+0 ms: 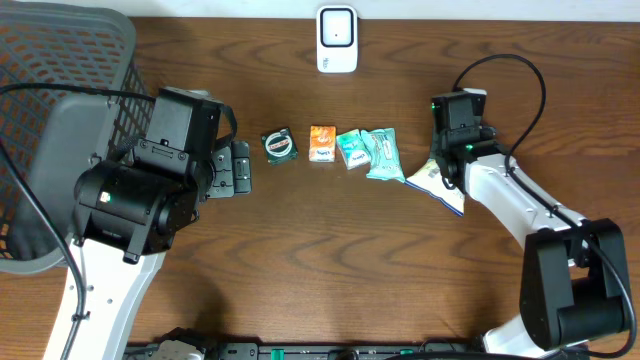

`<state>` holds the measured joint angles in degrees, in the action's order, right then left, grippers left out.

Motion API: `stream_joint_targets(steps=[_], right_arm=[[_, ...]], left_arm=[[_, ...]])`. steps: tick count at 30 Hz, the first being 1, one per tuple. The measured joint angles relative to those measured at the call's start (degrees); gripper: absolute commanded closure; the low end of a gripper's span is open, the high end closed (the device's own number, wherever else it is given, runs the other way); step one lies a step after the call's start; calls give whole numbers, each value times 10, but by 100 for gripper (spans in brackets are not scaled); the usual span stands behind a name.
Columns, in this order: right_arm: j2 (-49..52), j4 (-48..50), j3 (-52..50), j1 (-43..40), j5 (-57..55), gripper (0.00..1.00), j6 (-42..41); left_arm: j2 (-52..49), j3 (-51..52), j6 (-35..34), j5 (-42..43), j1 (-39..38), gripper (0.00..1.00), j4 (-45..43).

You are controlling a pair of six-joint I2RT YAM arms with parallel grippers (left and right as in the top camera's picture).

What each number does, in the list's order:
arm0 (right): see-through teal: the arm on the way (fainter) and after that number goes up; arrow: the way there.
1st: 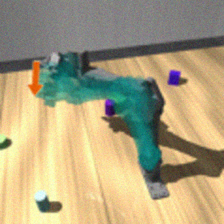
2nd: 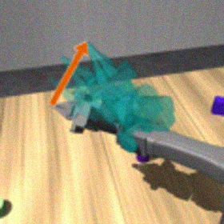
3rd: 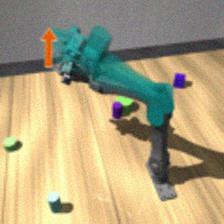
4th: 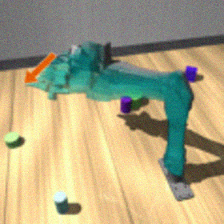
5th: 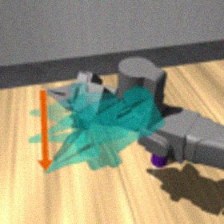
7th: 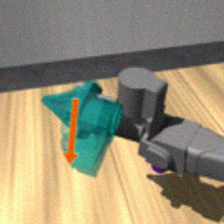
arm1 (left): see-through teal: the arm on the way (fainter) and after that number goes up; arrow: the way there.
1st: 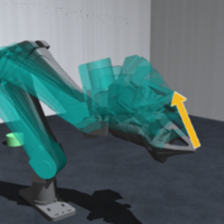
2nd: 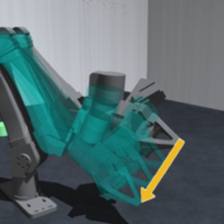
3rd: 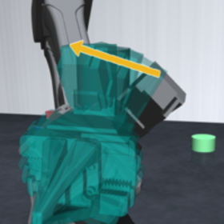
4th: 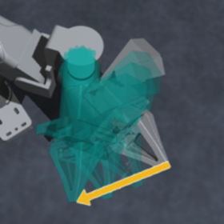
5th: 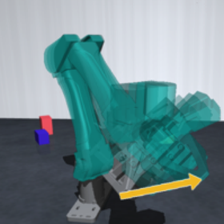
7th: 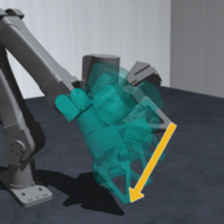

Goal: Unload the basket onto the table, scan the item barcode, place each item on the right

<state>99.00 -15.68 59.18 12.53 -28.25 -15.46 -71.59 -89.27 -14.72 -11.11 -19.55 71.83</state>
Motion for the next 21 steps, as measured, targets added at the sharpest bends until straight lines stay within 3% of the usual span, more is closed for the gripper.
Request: stream_joint_targets(steps=[7, 9, 12, 16, 21], right_arm=[[-71, -7, 0, 15, 72, 36, 42], [-88, -20, 0, 22, 100, 30, 46], [-90, -67, 2, 36, 124, 13, 49], [-70, -115, 2, 57, 124, 1, 39], [-24, -144, 2, 85, 91, 1, 30]], left_arm=[[0, 0, 0, 0, 0, 2, 0], [0, 0, 0, 0, 0, 2, 0], [0, 0, 0, 0, 0, 2, 0], [0, 0, 0, 0, 0, 2, 0], [0, 0, 0, 0, 0, 2, 0]])
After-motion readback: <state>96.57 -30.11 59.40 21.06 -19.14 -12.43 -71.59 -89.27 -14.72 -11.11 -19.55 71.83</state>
